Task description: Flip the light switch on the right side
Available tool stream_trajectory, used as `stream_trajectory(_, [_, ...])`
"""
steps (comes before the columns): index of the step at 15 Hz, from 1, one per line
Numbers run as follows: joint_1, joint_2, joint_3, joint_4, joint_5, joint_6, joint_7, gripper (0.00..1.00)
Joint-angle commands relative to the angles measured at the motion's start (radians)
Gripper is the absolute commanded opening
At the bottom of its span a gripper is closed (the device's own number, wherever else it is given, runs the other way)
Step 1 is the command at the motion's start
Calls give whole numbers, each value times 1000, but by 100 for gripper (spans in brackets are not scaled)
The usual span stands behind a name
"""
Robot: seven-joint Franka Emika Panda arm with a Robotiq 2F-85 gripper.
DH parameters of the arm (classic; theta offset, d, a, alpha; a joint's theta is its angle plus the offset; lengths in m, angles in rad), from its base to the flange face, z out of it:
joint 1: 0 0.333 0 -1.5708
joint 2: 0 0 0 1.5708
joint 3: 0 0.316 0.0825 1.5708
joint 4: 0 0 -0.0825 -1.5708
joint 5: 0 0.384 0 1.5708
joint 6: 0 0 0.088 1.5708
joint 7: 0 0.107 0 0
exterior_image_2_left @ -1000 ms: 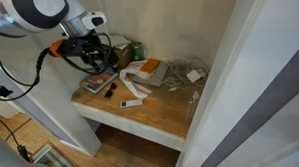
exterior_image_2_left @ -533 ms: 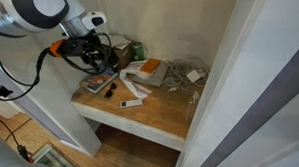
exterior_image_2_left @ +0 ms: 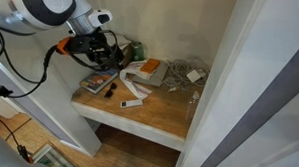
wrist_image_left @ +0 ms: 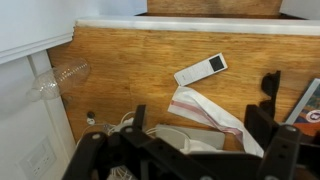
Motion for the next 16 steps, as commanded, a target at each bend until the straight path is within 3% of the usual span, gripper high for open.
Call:
stream_trajectory(1, [-26,150,1,117,-62,37,54,100])
stream_trajectory(9, [-74,447,13,335,-296,66,372,100])
stream_trajectory(16, [-33,700,-84,543,-544,54,764,100])
